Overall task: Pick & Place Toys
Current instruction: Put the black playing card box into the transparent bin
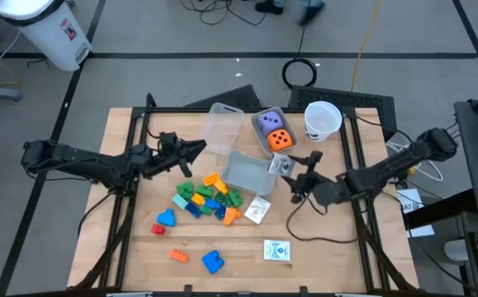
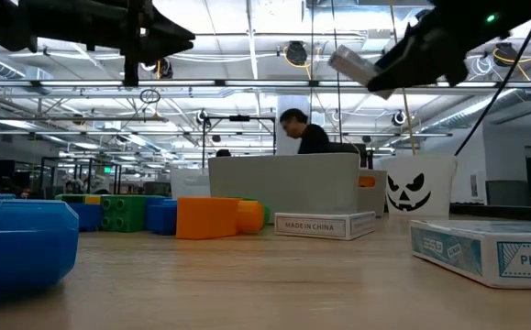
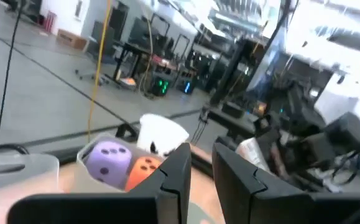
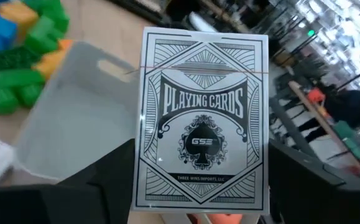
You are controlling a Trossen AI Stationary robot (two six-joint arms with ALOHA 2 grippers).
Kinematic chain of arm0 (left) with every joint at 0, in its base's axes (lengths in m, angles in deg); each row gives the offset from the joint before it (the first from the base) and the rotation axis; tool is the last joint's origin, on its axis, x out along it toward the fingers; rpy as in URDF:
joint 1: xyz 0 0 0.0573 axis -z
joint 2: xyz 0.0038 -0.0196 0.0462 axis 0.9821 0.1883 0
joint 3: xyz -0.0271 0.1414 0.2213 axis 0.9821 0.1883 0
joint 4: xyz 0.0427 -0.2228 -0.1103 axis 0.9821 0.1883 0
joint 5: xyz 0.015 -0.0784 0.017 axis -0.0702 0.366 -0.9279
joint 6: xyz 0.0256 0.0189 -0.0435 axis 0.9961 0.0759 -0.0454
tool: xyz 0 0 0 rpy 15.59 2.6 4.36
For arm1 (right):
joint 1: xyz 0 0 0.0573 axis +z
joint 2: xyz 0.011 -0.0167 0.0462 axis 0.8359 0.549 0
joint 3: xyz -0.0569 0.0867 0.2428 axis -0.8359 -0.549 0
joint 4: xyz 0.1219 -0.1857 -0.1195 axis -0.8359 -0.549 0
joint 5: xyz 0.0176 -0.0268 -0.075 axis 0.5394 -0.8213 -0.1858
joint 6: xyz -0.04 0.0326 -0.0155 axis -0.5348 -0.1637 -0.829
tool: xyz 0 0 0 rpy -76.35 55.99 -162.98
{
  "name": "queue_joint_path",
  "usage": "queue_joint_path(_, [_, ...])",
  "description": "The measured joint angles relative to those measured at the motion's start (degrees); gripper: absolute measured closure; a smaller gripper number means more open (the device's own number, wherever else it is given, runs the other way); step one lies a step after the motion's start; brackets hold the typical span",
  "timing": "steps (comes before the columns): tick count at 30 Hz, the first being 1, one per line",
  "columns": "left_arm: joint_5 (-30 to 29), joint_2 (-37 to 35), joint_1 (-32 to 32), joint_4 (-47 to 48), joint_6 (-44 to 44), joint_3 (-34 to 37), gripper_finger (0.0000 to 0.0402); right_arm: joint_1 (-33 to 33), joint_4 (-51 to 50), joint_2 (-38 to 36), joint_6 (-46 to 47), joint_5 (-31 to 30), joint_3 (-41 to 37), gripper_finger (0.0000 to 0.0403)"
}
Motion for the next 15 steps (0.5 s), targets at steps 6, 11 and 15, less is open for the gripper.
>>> queue_joint_path(6, [-7.2, 0.0, -1.5, -0.9, 0.4, 0.0, 0.0330, -5.8, 0.5, 2.6, -1.8, 7.5, 0.0, 0.0131])
queue_joint_path(11, [-3.2, 2.4, -5.0, -2.7, -3.7, -1.3, 0.0329, -8.1, 6.5, 5.6, -8.7, 7.4, 0.0, 0.0129])
queue_joint_path(15, [7.4, 5.9, -6.2, -4.3, -4.7, -3.7, 0.0325, -8.3, 12.7, 7.7, -13.7, 7.5, 0.0, 0.0131])
